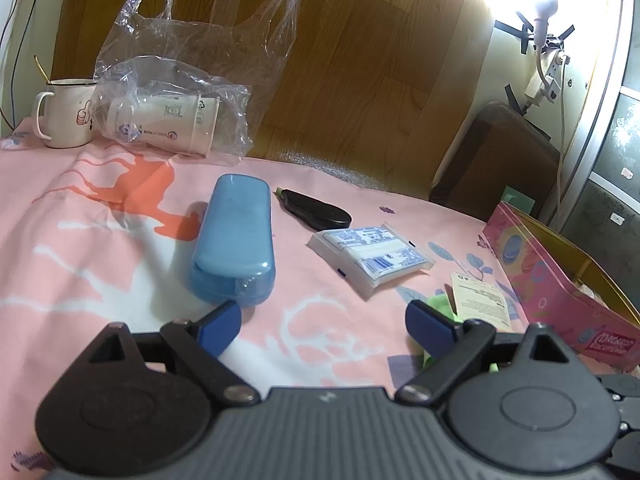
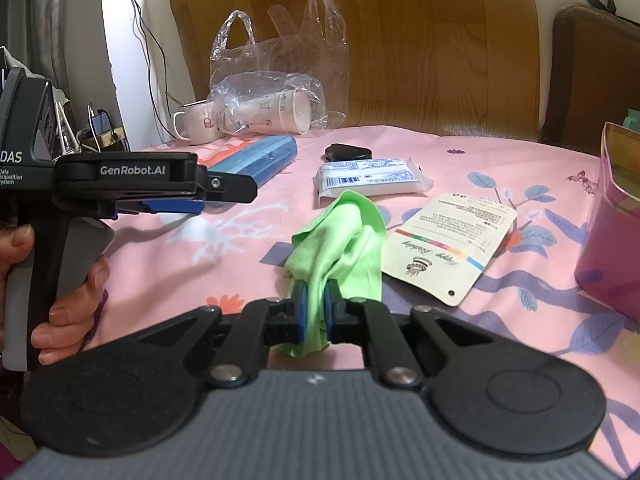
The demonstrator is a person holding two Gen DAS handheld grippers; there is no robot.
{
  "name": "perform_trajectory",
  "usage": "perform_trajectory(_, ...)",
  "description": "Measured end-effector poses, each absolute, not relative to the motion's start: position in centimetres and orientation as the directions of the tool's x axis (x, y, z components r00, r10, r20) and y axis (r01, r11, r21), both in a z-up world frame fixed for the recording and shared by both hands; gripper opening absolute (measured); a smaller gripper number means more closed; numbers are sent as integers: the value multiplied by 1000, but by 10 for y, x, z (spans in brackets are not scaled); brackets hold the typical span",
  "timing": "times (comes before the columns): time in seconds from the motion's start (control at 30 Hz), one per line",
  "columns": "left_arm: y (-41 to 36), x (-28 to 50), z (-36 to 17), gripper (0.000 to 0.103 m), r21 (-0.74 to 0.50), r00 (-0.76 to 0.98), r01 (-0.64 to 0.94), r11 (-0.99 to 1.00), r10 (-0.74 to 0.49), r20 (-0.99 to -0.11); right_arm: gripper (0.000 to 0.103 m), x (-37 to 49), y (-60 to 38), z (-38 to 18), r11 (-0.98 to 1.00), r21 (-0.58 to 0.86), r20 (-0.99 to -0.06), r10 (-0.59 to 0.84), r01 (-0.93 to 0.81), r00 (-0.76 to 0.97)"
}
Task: Organize soft objects
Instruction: 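Lift the green cloth with the right gripper, then carry the green cloth into the pink tin and release it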
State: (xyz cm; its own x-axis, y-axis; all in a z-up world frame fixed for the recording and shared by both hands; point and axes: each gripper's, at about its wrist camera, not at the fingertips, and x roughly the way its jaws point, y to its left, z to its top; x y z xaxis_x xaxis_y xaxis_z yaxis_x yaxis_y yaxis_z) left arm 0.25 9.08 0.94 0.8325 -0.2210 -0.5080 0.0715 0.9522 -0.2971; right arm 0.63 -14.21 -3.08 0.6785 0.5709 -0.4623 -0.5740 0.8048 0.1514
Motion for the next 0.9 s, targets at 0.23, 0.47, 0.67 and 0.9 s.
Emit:
perform_trajectory(0.23, 93, 9, 7, 89, -335, 794, 93, 938, -273, -543, 12, -1, -141, -30, 812, 146, -469, 559, -565, 683)
perform_trajectory(0.47, 71, 0, 21, 85, -471, 676, 216, 855, -479, -560, 9, -18, -146, -30, 802, 163, -429, 582, -575, 691)
perform_trajectory(0.67, 29, 13, 18, 34, -521, 549, 285, 804, -583, -599, 9, -33, -155, -25, 819, 121, -362, 563, -561, 743)
perform_trajectory(0.9, -20, 26, 52, 34, -508, 532, 409, 758, -651, -542, 9, -37, -208, 3, 906, 100, -201, 423, -411, 884)
